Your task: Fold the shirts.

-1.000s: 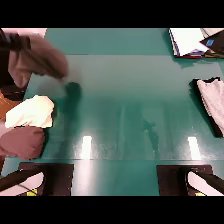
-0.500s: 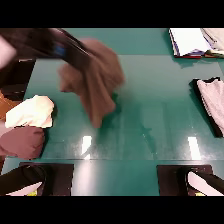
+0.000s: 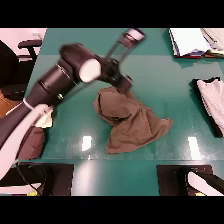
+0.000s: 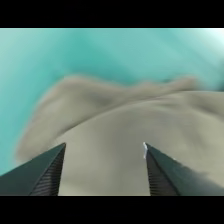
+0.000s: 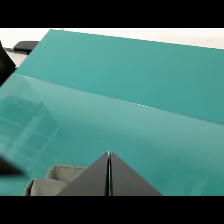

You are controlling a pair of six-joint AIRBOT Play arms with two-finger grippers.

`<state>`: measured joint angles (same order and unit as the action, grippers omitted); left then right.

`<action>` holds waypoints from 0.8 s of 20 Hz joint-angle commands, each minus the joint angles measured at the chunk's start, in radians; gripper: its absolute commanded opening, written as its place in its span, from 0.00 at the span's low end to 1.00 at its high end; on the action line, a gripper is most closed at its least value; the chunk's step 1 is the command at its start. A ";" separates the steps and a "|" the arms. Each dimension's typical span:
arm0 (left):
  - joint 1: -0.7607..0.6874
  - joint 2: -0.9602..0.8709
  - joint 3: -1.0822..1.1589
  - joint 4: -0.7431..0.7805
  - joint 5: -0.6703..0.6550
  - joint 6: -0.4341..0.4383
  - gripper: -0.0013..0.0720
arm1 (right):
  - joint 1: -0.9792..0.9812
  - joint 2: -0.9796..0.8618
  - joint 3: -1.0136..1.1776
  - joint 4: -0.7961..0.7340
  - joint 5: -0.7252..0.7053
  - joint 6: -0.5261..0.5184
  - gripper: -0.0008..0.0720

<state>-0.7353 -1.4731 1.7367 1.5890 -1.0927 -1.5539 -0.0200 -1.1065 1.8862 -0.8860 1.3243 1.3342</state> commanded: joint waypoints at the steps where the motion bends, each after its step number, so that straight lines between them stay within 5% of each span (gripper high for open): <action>1: 0.233 -0.011 -0.045 -0.080 -0.068 -0.069 0.81 | 0.000 -0.002 0.002 0.000 0.012 0.000 0.03; 6: 0.427 -0.014 -0.322 -0.328 -0.039 0.019 0.81 | 0.000 -0.019 0.001 0.001 0.014 0.000 0.03; 11: 0.435 -0.023 -0.535 -0.504 0.094 0.153 0.81 | 0.000 -0.066 0.001 0.003 0.065 0.000 0.03; 16: 0.381 -0.030 -0.564 -0.528 0.196 0.177 0.75 | 0.000 -0.095 -0.015 0.002 0.133 0.001 0.03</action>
<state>-0.3309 -1.4971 1.2022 1.1015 -0.9615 -1.4063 -0.0204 -1.1858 1.8816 -0.8833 1.4075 1.3342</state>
